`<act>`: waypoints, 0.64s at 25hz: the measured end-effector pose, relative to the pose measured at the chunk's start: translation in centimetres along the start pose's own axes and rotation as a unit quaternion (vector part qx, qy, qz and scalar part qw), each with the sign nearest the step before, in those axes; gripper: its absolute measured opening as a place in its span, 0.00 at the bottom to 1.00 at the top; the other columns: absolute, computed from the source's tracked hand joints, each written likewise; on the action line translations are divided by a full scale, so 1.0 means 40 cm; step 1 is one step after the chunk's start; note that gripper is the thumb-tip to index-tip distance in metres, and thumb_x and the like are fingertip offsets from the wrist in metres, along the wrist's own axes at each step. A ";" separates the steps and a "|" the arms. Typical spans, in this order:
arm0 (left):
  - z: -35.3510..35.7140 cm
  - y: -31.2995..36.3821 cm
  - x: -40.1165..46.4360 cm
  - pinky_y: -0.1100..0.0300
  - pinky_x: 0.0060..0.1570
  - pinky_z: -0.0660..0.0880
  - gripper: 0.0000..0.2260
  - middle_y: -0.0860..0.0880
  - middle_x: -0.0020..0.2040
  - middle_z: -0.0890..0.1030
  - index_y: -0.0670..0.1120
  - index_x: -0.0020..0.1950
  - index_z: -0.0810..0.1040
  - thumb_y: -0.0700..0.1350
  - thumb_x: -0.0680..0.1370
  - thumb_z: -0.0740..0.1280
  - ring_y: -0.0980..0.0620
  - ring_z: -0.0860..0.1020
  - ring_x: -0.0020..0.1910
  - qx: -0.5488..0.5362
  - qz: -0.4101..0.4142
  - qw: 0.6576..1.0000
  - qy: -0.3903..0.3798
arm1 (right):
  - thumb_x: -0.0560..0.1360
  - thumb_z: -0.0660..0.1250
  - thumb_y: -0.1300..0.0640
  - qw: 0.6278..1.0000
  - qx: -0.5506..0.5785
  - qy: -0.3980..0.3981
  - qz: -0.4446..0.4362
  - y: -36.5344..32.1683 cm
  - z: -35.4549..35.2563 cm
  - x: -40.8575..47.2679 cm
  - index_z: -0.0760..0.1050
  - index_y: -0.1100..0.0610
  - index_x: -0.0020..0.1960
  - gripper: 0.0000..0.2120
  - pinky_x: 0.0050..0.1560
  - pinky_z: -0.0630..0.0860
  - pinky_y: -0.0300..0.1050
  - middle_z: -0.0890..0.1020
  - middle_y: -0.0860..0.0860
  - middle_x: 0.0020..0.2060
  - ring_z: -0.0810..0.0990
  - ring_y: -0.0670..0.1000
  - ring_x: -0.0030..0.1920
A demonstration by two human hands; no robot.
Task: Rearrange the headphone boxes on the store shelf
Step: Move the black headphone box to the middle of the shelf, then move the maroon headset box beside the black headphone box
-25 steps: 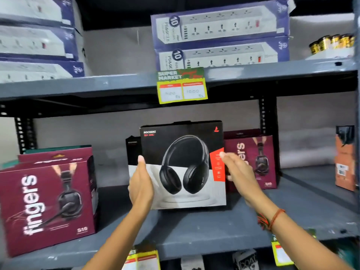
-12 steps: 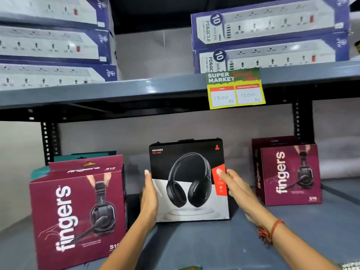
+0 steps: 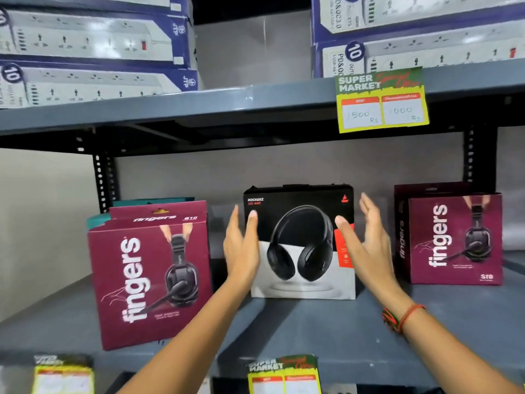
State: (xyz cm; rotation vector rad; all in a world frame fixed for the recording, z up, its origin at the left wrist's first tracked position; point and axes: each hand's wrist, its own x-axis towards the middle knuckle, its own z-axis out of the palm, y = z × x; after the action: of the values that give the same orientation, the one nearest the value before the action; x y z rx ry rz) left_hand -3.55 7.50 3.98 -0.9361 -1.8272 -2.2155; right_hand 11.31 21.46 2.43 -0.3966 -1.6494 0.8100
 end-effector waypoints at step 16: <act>-0.593 -0.057 -0.017 0.48 0.76 0.60 0.28 0.48 0.79 0.66 0.48 0.80 0.61 0.59 0.82 0.59 0.48 0.65 0.77 0.139 -0.044 0.979 0.141 | 0.80 0.62 0.40 0.918 0.140 -0.337 0.154 -0.214 0.432 -0.236 0.62 0.48 0.76 0.28 0.49 0.72 0.32 0.72 0.45 0.70 0.74 0.45 0.60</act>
State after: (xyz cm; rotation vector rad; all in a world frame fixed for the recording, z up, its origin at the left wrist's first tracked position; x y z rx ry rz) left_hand -13.07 -13.97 -0.20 -0.4721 -2.0013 -1.9456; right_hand -1.43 4.26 0.54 -0.1768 -2.0848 1.5241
